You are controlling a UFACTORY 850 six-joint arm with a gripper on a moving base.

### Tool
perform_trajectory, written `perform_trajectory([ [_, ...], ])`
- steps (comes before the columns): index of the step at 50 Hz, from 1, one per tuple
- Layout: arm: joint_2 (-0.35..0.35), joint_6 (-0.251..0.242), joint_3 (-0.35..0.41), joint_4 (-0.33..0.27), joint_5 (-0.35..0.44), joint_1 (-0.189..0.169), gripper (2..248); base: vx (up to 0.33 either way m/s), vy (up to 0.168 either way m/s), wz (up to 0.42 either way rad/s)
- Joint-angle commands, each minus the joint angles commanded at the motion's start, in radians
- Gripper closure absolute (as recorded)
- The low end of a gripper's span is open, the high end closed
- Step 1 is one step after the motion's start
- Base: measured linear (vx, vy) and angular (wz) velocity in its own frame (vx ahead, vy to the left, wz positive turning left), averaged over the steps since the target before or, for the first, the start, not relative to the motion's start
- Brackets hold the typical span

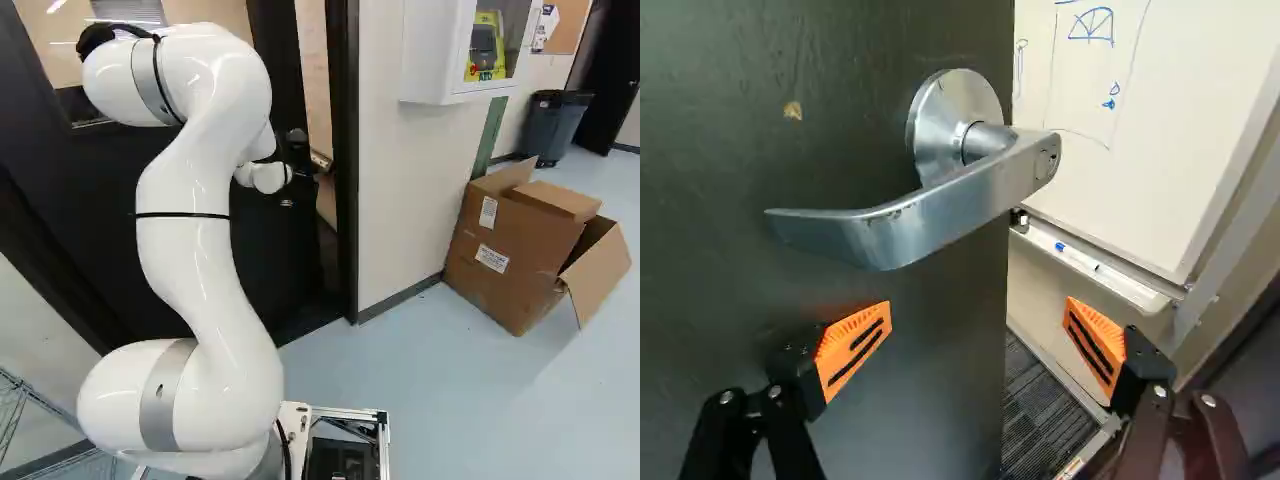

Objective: Open the door and move inside

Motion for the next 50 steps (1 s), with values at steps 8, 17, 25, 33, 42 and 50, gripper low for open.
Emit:
perform_trajectory([
  [8,0.0,0.0,0.0,0.0,0.0,0.012,3,0.0,0.0,0.0],
  [17,0.034,0.0,0.045,-0.007,-0.001,0.023,3,0.0,0.0,0.0],
  [25,0.067,0.0,0.089,-0.044,-0.017,0.035,3,0.0,0.0,0.0],
  [33,0.089,0.0,0.118,-0.113,-0.045,0.053,3,0.0,0.0,0.0],
  [42,0.098,0.0,0.13,-0.205,-0.085,0.077,3,0.0,0.0,0.0],
  [50,0.098,0.0,0.129,-0.288,-0.123,0.097,3,0.0,0.0,0.0],
])
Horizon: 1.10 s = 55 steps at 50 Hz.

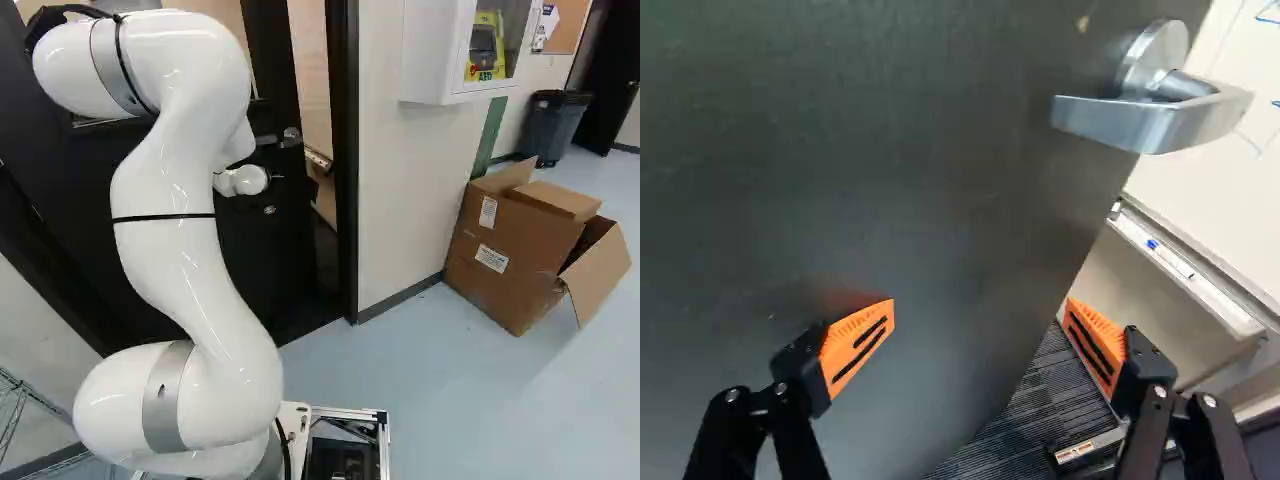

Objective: Open the door and move inside

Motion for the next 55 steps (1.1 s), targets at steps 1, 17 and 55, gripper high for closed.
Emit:
perform_trajectory([
  [1,0.0,0.0,-0.001,-0.01,-0.005,0.003,3,0.0,0.0,0.0],
  [17,-0.035,0.0,-0.046,-0.128,-0.048,0.04,3,0.0,0.0,0.0],
  [55,-0.158,0.0,-0.213,-0.134,-0.049,0.094,3,0.0,0.0,0.0],
])
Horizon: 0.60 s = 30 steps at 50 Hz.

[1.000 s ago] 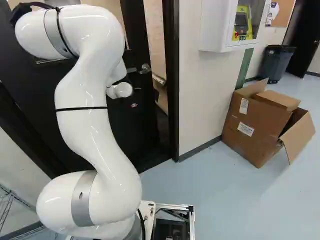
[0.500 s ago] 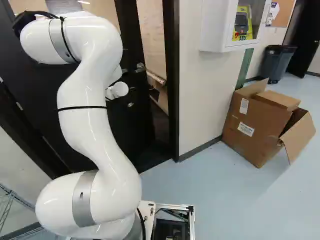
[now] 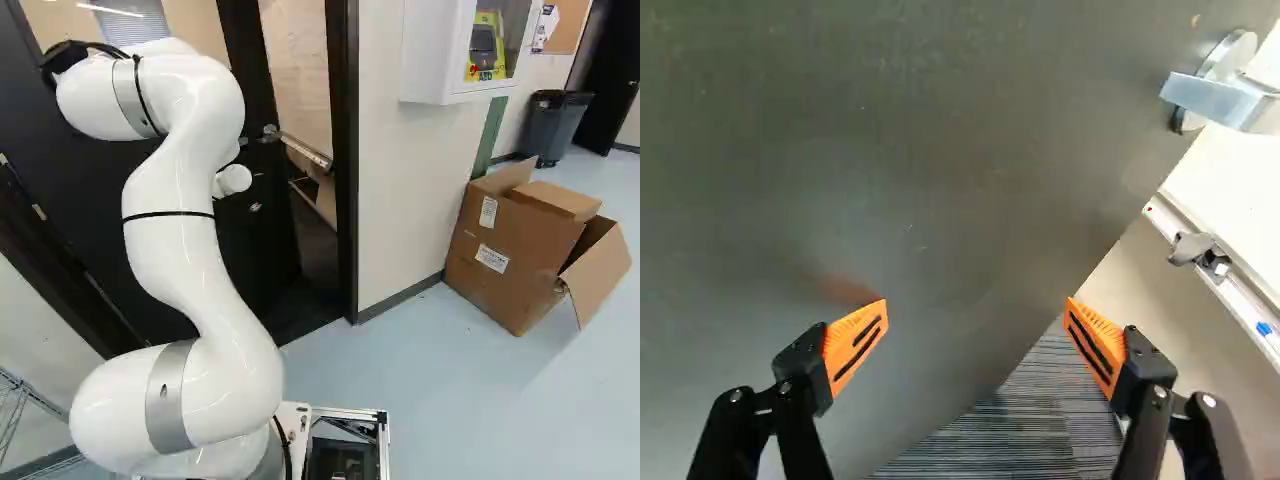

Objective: Open the door and move inside

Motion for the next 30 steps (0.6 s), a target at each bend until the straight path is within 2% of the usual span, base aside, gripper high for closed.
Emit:
perform_trajectory([
  [10,0.009,0.0,0.012,0.0,0.0,0.001,3,0.0,0.0,0.0],
  [30,0.098,0.0,0.134,0.0,0.0,0.003,3,0.0,0.0,0.0],
])
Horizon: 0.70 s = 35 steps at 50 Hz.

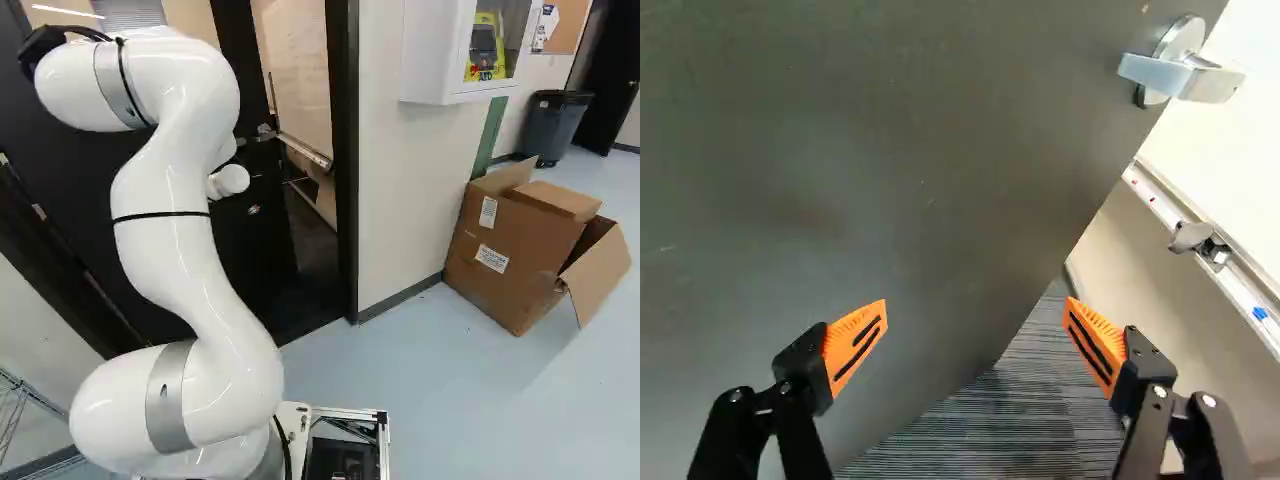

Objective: Open the door and move inside

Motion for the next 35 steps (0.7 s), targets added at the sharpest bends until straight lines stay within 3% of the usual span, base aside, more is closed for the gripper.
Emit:
perform_trajectory([
  [35,0.164,0.0,0.215,0.007,0.0,0.001,3,0.0,0.0,0.0],
])
